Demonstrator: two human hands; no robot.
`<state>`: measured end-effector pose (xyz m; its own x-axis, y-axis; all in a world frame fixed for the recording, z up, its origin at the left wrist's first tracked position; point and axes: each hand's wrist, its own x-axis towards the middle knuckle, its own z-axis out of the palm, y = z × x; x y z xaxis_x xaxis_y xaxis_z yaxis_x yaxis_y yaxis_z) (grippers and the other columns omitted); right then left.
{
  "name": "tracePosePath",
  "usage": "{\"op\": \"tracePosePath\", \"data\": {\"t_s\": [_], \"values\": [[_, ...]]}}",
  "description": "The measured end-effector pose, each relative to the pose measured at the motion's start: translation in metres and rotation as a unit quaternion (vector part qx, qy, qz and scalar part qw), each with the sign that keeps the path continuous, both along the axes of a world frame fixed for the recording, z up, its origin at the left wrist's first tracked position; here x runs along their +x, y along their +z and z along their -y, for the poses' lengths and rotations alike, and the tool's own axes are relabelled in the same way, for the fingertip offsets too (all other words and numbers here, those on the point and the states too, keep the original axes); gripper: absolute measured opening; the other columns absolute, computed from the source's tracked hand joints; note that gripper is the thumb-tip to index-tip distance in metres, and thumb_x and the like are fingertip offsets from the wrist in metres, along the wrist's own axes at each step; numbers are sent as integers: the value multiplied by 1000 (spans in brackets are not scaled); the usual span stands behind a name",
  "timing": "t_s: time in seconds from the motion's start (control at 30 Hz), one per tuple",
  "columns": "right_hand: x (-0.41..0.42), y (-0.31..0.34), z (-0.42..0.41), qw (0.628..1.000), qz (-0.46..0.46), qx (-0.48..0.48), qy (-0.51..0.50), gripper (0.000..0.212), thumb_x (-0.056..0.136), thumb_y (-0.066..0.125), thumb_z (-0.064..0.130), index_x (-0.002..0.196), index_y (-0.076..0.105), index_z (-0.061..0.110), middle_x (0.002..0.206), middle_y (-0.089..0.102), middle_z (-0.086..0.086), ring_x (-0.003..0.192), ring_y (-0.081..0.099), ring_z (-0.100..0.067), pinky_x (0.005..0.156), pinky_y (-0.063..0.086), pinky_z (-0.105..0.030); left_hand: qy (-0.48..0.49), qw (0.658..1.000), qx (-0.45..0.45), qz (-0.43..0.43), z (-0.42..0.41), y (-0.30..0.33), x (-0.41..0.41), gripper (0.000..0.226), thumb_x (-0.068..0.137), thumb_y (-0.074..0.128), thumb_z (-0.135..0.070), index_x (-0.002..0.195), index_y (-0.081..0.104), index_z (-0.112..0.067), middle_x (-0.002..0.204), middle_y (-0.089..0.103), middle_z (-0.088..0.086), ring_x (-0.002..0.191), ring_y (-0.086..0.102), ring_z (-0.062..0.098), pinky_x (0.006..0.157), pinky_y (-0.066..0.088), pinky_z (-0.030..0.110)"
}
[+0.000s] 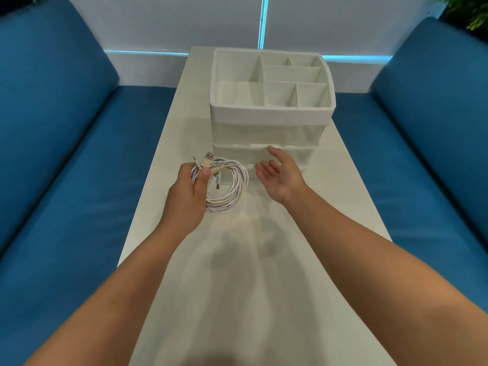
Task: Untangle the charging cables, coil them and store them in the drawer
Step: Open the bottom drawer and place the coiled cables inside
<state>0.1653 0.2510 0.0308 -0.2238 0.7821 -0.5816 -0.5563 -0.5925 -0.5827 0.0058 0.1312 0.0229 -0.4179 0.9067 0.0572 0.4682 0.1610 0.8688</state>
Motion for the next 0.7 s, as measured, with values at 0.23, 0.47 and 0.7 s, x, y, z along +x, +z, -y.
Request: {"op": "tracePosePath", "data": {"t_s": [0.23,0.47,0.7], "values": [[-3,-10,2,997,-64,-3,-32,38,89,70,23,116,55,3,109,57,-10,110,59,-20,100,48,-31,10,1000,-17,16,-6,-3,4,29,104,37,-45,115,49,-21,85,63,7,79,61,30,70,53,52],[4,-18,20,999,-17,2,-27,29,86,73,24,103,59,5,108,60,-11,96,66,-18,92,53,-29,13,1000,-6,20,-6,2,6,33,103,37,-45,119,49,-19,84,62,0,79,62,28,70,54,50],[17,-17,50,1000,5,-12,-10,30,84,74,22,99,59,1,101,60,-12,90,68,-20,84,57,-30,0,1000,14,20,-2,15,11,32,103,38,-46,117,50,-20,83,60,-1,76,59,23,67,52,48]]}}
